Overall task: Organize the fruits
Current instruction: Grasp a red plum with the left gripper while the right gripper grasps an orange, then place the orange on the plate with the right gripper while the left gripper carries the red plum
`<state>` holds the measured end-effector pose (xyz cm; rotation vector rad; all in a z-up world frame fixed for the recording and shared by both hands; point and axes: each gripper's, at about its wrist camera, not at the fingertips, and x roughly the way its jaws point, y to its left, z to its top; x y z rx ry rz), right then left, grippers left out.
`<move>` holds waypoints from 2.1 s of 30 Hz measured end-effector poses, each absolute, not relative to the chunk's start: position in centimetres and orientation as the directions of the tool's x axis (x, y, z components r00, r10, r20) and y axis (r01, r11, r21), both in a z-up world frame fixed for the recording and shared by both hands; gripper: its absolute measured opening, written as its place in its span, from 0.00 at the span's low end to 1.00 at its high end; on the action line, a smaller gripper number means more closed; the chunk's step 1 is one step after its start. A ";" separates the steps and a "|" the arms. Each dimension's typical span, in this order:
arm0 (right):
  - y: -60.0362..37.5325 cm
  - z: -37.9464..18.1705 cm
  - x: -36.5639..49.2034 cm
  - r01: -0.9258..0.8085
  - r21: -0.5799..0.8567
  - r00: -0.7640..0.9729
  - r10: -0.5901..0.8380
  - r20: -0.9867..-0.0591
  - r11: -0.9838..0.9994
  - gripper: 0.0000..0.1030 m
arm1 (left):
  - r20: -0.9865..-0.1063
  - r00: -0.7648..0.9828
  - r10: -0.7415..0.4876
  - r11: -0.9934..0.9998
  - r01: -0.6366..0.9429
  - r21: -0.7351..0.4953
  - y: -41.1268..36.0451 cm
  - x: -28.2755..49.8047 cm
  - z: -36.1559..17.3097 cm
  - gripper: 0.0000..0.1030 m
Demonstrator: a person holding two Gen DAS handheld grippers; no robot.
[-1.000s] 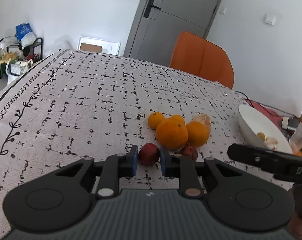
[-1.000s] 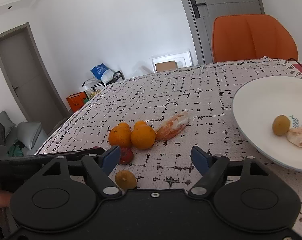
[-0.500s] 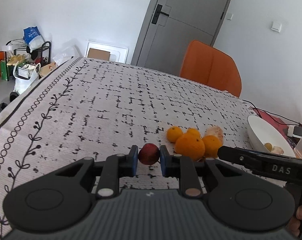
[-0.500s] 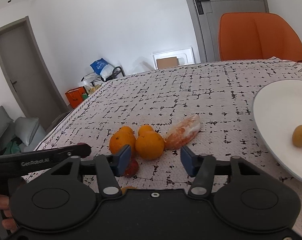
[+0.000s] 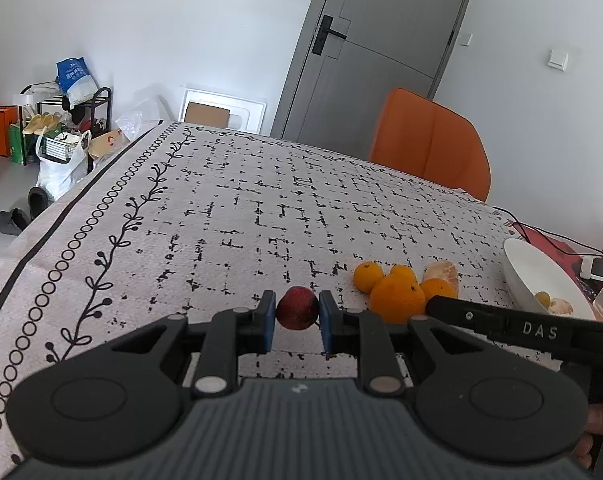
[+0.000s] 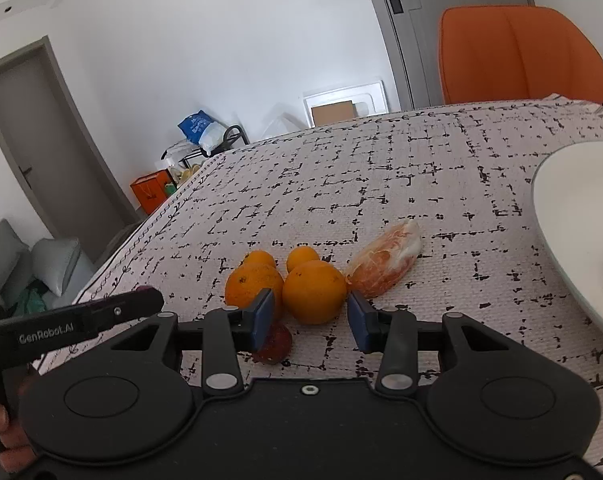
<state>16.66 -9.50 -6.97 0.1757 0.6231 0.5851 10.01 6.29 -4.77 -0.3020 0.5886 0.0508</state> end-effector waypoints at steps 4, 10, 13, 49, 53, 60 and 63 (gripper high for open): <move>-9.6 -7.1 17.1 -0.451 0.341 0.661 0.566 -0.493 0.825 0.30 | -0.555 0.831 -0.035 0.956 -0.135 -0.262 6.3 9.9 -4.6 0.20; -10.4 -7.0 16.5 -0.454 0.345 0.663 0.570 -0.486 0.822 0.29 | -0.550 0.834 -0.041 0.959 -0.121 -0.255 5.7 9.9 -4.3 0.21; -11.1 -6.7 16.1 -0.453 0.338 0.673 0.566 -0.476 0.825 0.29 | -0.544 0.838 -0.050 0.961 -0.107 -0.253 5.1 10.0 -4.1 0.20; -23.5 -4.2 12.2 -0.302 0.340 0.843 0.416 -0.342 0.891 0.28 | -0.501 0.841 -0.204 0.971 0.107 -0.215 -5.0 12.6 -2.2 0.20; -24.7 -4.6 12.1 -0.278 0.352 0.852 0.399 -0.340 0.894 0.29 | -0.501 0.839 -0.213 0.971 0.124 -0.205 -6.2 12.8 -2.1 0.20; -26.6 -5.3 12.0 -0.242 0.375 0.855 0.379 -0.353 0.895 0.34 | -0.500 0.836 -0.226 0.971 0.150 -0.189 -7.8 13.2 -1.9 0.20; -27.4 -5.6 11.9 -0.224 0.386 0.861 0.367 -0.351 0.895 0.48 | -0.501 0.834 -0.232 0.970 0.160 -0.184 -8.3 13.4 -1.9 0.20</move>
